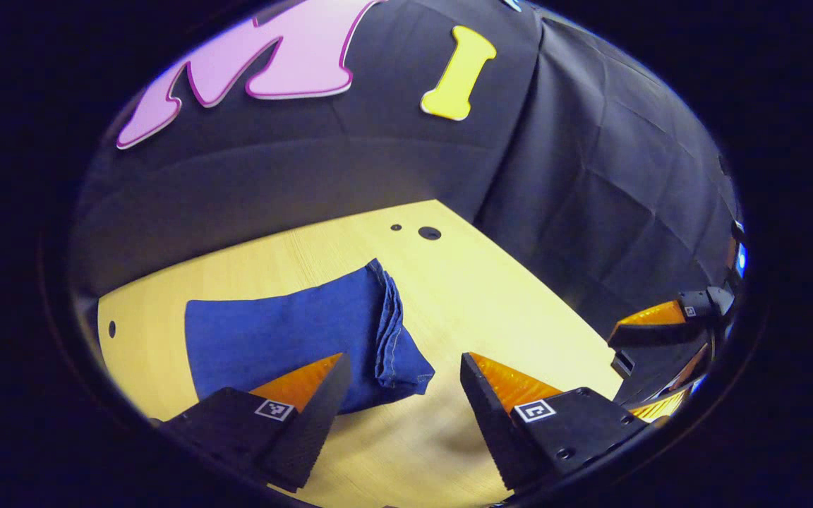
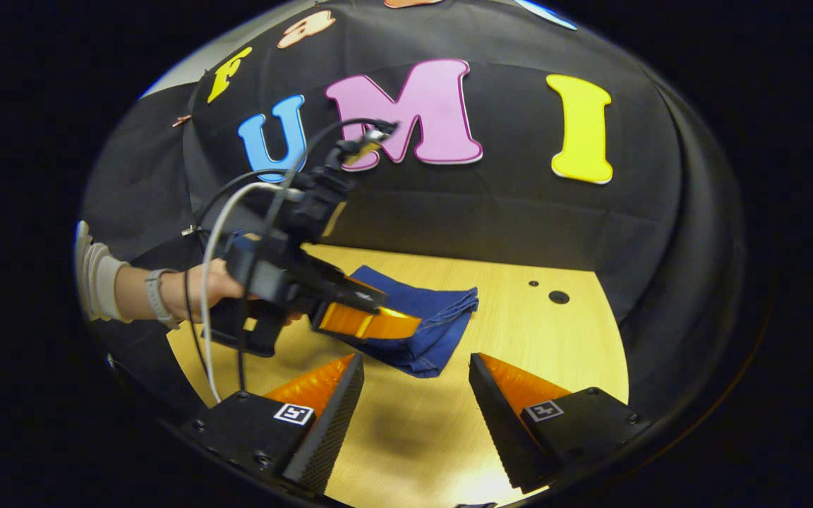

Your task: Grasp the waist and the cuffs of the jeans and fold them to make the two legs overlap; first hold the waist and fold one-third of the jeans toward the cuffs, then hold the cuffs and fold the remaining one-third in the same direction to finish folding.

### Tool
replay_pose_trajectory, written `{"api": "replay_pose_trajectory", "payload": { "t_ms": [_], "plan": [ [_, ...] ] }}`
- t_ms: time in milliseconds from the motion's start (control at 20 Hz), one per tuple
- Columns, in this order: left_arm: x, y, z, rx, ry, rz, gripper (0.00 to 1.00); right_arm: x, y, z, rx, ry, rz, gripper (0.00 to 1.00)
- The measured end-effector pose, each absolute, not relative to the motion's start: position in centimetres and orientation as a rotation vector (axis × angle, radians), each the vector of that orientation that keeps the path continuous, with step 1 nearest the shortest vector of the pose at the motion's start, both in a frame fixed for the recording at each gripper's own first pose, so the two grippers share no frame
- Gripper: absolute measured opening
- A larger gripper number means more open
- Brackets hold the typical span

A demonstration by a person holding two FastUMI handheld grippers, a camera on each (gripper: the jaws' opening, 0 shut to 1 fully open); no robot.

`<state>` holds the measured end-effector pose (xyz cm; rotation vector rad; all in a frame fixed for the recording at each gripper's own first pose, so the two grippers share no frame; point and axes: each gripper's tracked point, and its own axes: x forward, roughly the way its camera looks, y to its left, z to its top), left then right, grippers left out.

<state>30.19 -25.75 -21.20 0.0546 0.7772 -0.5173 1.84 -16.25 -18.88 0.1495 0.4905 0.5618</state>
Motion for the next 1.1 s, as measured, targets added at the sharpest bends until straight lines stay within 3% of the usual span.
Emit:
{"api": "replay_pose_trajectory", "payload": {
  "t_ms": [350, 500, 1100],
  "plan": [
    [15.5, -22.0, -9.6, 0.028, 0.454, -0.389, 0.97, -4.8, -18.7, -8.9, 0.166, 0.301, 0.459, 0.96],
    [9.9, -21.2, -6.8, 0.007, 0.397, -0.308, 0.96, -7.2, -20.2, -6.0, 0.135, 0.241, 0.408, 0.95],
    [7.7, -17.0, -0.7, -0.014, 0.231, -0.127, 0.97, -10.6, -21.7, 0.7, 0.111, 0.085, 0.367, 0.96]
  ]
}}
